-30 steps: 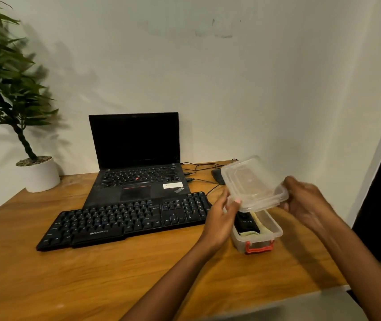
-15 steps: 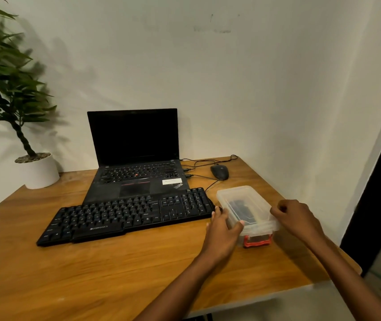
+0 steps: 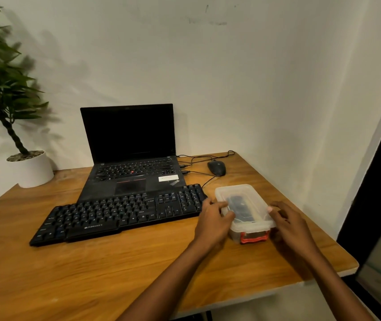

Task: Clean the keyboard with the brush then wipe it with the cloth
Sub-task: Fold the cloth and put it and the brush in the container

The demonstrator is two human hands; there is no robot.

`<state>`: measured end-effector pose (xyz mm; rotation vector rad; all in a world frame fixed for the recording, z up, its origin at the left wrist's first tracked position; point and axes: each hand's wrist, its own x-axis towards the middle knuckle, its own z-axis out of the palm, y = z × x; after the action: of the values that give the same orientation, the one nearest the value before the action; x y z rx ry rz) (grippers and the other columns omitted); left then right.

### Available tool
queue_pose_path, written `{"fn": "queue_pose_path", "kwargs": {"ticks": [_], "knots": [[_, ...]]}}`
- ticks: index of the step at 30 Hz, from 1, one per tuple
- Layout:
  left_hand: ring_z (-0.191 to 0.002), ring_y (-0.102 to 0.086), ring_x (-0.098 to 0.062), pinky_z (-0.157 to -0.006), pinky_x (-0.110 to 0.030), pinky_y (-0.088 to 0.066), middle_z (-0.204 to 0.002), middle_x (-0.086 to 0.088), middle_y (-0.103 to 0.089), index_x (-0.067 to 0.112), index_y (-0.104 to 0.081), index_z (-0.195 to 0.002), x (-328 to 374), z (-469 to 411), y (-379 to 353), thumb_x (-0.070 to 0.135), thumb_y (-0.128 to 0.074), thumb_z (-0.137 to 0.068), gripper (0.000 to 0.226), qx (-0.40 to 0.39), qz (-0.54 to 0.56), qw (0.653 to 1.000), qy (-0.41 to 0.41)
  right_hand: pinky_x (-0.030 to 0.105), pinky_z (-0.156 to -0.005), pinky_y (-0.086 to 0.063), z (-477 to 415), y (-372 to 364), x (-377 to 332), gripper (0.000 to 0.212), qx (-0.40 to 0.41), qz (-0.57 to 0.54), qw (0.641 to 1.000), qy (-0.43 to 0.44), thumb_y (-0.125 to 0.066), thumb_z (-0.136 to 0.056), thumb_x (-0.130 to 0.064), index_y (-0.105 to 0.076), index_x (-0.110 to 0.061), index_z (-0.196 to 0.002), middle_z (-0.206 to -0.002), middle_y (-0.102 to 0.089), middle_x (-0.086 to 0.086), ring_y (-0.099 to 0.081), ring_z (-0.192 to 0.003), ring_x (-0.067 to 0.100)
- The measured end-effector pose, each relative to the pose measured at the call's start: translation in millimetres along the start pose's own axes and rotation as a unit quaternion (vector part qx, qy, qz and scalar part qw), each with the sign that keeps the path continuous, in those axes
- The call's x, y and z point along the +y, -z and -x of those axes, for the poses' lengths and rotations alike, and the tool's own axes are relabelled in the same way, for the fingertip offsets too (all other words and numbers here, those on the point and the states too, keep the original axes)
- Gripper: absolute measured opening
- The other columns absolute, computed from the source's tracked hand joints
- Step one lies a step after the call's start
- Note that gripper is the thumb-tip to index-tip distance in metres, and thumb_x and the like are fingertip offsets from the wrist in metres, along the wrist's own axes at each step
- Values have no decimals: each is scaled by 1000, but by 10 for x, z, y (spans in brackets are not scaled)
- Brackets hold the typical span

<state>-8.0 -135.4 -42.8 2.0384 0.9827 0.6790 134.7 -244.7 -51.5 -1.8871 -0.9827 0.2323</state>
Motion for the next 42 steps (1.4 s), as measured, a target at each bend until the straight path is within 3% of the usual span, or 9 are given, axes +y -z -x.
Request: {"fn": "queue_pose_path", "kwargs": {"ticks": [4, 9, 14, 16, 23, 28, 32, 37, 42], "knots": [[-126, -42, -20, -101, -34, -38, -143, -7, -38, 14, -48, -133, 26, -412, 89, 25, -48, -97, 37, 52, -16, 998, -29, 37, -77, -48, 191, 15, 64, 34, 139, 19, 988, -57, -46, -89, -46, -53, -18, -106, -93, -58, 2, -58, -88, 24], [-118, -51, -26, -107, -50, -31, -126, -7, -59, 19, -58, -116, 29, -954, 21, 42, -36, -100, 36, -70, -184, 980, -30, 29, -69, -45, 310, -123, 36, 22, 81, -42, 990, -108, -54, -89, -35, -55, -14, -98, -90, -60, 7, -58, -83, 24], [-116, -50, -26, -104, -42, -32, -123, -10, -56, 8, -52, -119, 56, -1195, 19, 45, -40, -98, 44, -172, -202, 964, 13, 30, -64, -46, 257, -123, 0, 24, 34, -118, 982, -145, -49, -92, -33, -54, -10, -98, -87, -63, 14, -59, -79, 25], [-116, -50, -30, -105, -50, -34, -124, -14, -55, 8, -49, -120, 61, -1201, 11, 46, -39, -98, 45, -177, -202, 963, 18, 31, -63, -44, 258, -103, -34, 20, 32, -152, 975, -160, -50, -92, -29, -53, -9, -96, -81, -61, 16, -55, -70, 24], [-123, -46, -26, -102, -38, -38, -140, -12, -44, 7, -37, -136, 26, -1181, -13, 35, -52, -95, 51, -137, -89, 986, 27, 31, -55, -50, 337, -84, -168, 19, 78, -301, 935, -172, -56, -90, -13, -49, -12, -107, -73, -64, 16, -56, -56, 24], [-107, -58, -24, -92, -39, -49, -116, -10, -63, 7, -64, -116, -42, -1222, -85, 25, -62, -89, 32, -53, -81, 994, -43, 29, -67, -49, 432, -72, -131, 34, 73, -251, 957, -124, -67, -81, -13, -53, -19, -112, -81, -66, 2, -64, -80, 20], [-104, -57, -20, -89, -37, -49, -112, -6, -62, 11, -68, -107, -96, -1224, -148, 27, -65, -87, 25, -5, -69, 996, -53, 26, -66, -49, 395, -58, -80, 39, 91, -212, 968, -98, -74, -73, -16, -58, -13, -108, -82, -67, 2, -63, -80, 16], [-108, -54, -19, -90, -38, -47, -119, -4, -58, 16, -68, -111, -85, -1172, -168, 29, -64, -88, 27, 31, -91, 993, -74, 23, -60, -47, 302, -81, -38, 33, 115, -178, 973, -94, -77, -70, -22, -59, -13, -96, -92, -64, 6, -61, -84, 21], [-119, -49, -19, -96, -36, -40, -133, -5, -52, 20, -50, -134, -74, -1005, 0, 34, -41, -100, 39, 49, -148, 984, -85, 42, -86, -48, 270, -18, -125, 57, 131, 16, 991, -35, -74, -73, -35, -52, -20, -122, -130, -51, 6, -49, -112, 25]]}}
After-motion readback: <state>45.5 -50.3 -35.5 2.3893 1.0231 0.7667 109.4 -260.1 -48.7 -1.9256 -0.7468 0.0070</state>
